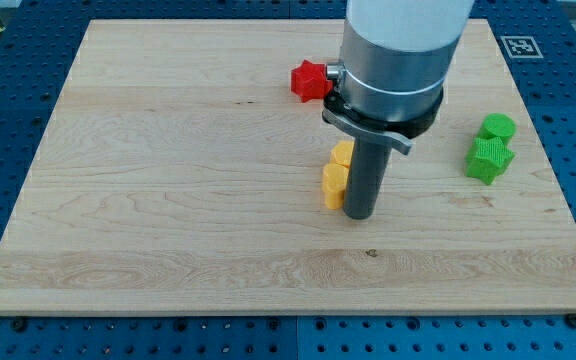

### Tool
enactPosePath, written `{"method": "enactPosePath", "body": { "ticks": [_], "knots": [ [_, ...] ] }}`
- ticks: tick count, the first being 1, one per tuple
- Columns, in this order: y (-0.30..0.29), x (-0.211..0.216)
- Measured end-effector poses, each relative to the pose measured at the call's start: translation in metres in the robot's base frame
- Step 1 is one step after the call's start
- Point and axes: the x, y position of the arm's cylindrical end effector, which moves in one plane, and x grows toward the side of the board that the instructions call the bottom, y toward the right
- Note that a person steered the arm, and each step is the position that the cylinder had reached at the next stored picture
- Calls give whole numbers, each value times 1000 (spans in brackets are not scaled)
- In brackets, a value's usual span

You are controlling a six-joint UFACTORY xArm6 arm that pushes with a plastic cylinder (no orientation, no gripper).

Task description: Slide the yellow heart towards the red circle

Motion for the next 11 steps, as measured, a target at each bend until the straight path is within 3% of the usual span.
{"method": "enactPosePath", "body": {
  "ticks": [1, 3, 7, 11],
  "knots": [
    [-21, -27],
    [-87, -42],
    [-130, -87],
    [-9, -86]
  ]
}}
